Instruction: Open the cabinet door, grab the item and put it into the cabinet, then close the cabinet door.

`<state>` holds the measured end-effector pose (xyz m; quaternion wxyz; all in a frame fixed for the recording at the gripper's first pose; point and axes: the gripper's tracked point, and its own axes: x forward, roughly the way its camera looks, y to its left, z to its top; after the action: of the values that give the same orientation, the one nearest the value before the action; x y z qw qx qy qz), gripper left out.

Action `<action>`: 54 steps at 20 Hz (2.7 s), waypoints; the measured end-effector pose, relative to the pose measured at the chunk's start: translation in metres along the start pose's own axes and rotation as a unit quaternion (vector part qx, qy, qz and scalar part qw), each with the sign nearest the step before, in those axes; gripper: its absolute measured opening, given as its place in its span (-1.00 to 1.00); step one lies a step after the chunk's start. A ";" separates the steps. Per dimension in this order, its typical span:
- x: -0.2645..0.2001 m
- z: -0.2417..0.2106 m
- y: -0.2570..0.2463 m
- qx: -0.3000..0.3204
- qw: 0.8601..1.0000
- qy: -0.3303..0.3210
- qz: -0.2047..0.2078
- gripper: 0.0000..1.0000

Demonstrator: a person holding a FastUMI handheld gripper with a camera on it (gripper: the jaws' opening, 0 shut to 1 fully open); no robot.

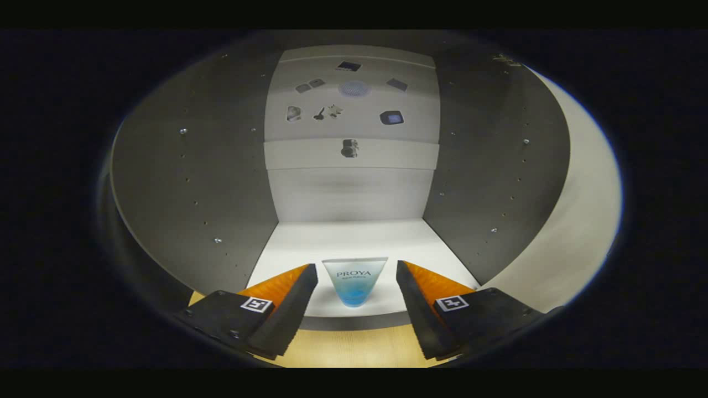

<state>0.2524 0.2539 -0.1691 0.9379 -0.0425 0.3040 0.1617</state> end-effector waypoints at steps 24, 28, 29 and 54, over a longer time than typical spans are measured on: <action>-0.353 -0.111 -0.107 0.041 0.986 -0.150 -0.060 0.97; -0.388 -0.133 -0.167 0.067 0.980 -0.157 -0.101 0.97; -0.393 -0.138 -0.184 0.075 0.978 -0.160 -0.112 0.97; -0.325 -0.174 -0.265 0.109 0.977 -0.132 -0.126 0.94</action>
<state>-0.0050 -0.1174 -0.1258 0.9815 0.0439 0.1861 0.0121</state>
